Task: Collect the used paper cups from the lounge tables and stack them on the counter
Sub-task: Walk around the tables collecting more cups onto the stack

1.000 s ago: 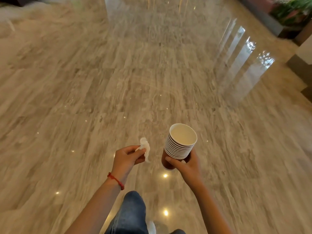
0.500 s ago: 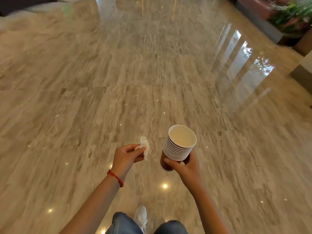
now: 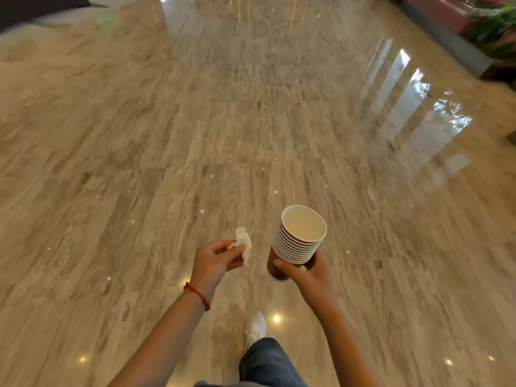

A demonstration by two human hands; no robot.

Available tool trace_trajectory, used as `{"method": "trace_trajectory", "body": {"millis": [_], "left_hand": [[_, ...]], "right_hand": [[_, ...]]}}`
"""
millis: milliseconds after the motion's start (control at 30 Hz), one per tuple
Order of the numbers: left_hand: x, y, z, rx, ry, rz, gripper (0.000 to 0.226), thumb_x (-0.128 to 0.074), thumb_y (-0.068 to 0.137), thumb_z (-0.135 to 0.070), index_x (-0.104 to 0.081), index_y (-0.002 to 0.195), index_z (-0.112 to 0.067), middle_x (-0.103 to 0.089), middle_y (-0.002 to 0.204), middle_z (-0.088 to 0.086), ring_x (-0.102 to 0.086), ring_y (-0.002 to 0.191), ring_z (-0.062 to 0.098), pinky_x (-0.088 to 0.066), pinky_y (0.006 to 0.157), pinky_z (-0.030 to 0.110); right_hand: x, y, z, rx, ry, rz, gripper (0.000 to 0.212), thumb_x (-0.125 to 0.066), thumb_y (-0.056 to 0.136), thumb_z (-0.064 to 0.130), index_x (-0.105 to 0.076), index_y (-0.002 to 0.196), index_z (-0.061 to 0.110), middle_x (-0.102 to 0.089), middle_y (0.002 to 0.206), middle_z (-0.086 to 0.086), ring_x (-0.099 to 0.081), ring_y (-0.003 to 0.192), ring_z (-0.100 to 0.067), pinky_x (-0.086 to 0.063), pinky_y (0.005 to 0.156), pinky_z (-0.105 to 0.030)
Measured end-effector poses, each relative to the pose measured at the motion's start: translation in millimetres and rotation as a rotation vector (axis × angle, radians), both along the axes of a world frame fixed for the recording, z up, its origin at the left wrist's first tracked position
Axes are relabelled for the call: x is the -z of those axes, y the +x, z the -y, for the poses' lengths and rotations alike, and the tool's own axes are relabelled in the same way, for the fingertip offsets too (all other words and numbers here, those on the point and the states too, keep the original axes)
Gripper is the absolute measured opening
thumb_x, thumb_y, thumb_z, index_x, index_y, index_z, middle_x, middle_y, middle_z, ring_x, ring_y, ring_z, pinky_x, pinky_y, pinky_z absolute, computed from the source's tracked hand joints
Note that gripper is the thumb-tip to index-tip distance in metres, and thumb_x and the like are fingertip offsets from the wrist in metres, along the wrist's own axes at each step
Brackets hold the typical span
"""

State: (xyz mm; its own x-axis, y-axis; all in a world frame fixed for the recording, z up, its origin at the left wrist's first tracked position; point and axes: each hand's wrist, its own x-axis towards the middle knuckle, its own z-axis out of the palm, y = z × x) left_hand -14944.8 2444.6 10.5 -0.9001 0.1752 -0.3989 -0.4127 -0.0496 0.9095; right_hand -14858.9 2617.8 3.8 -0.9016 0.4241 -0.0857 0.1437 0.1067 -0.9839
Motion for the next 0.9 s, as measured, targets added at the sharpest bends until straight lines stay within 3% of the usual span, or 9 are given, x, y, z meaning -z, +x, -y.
{"method": "trace_trajectory", "body": {"millis": [133, 267, 400, 500, 700, 800, 900], "left_hand": [[-13, -75, -48, -0.010, 0.008, -0.002, 0.011, -0.069, 0.077, -0.005, -0.073, 0.073, -0.015, -0.074, 0.068, 0.004, -0.070, 0.065, 0.016, -0.054, 0.057, 0.019], [-17, -141, -84, 0.002, 0.002, 0.011, 0.010, -0.069, 0.078, -0.006, -0.072, 0.076, -0.015, -0.074, 0.069, 0.003, -0.071, 0.066, 0.014, -0.053, 0.056, 0.017], [-12, -215, -114, 0.009, 0.005, 0.024, 0.008, -0.069, 0.078, -0.007, -0.072, 0.079, -0.014, -0.074, 0.071, 0.004, -0.071, 0.069, 0.016, -0.055, 0.059, 0.019], [-5, -281, -135, 0.022, -0.004, 0.011, 0.008, -0.069, 0.078, -0.008, -0.072, 0.085, -0.010, -0.075, 0.073, 0.004, -0.072, 0.072, 0.017, -0.056, 0.061, 0.021], [-9, -433, -180, 0.036, 0.024, -0.002, 0.007, -0.068, 0.078, -0.006, -0.072, 0.082, -0.011, -0.074, 0.074, 0.006, -0.071, 0.070, 0.016, -0.057, 0.062, 0.022], [-20, -507, -198, 0.060, 0.023, -0.016, 0.007, -0.068, 0.078, -0.006, -0.072, 0.083, -0.009, -0.074, 0.074, 0.006, -0.071, 0.071, 0.016, -0.055, 0.060, 0.020], [-25, -569, -216, 0.061, 0.020, -0.022, 0.007, -0.068, 0.078, -0.006, -0.073, 0.081, -0.011, -0.074, 0.073, 0.004, -0.071, 0.070, 0.015, -0.055, 0.059, 0.019]], "right_hand": [[-8, -76, -47, -0.006, 0.012, 0.012, 0.062, -0.084, 0.059, 0.035, -0.056, 0.114, 0.029, -0.068, 0.102, 0.018, -0.064, 0.095, 0.000, -0.050, 0.074, -0.013], [-5, -142, -86, 0.016, 0.000, 0.034, 0.055, -0.085, 0.063, 0.022, -0.056, 0.109, 0.031, -0.068, 0.096, 0.021, -0.064, 0.090, 0.002, -0.048, 0.069, -0.009], [-3, -213, -115, 0.035, -0.005, 0.047, 0.066, -0.082, 0.054, 0.042, -0.056, 0.113, 0.028, -0.068, 0.099, 0.018, -0.064, 0.092, 0.000, -0.050, 0.070, -0.011], [3, -277, -138, 0.038, 0.005, 0.044, 0.070, -0.081, 0.053, 0.045, -0.056, 0.116, 0.025, -0.068, 0.101, 0.018, -0.064, 0.094, -0.001, -0.051, 0.071, -0.013], [0, -424, -181, 0.066, 0.035, 0.035, 0.062, -0.084, 0.061, 0.033, -0.055, 0.115, 0.027, -0.067, 0.101, 0.019, -0.063, 0.095, 0.001, -0.050, 0.072, -0.012], [-11, -491, -199, 0.084, 0.044, 0.040, 0.064, -0.083, 0.059, 0.039, -0.055, 0.116, 0.029, -0.067, 0.103, 0.019, -0.063, 0.096, 0.002, -0.052, 0.072, -0.015], [-17, -549, -217, 0.091, 0.022, 0.047, 0.060, -0.085, 0.063, 0.029, -0.055, 0.115, 0.028, -0.068, 0.101, 0.017, -0.063, 0.095, 0.000, -0.052, 0.072, -0.016]]}}
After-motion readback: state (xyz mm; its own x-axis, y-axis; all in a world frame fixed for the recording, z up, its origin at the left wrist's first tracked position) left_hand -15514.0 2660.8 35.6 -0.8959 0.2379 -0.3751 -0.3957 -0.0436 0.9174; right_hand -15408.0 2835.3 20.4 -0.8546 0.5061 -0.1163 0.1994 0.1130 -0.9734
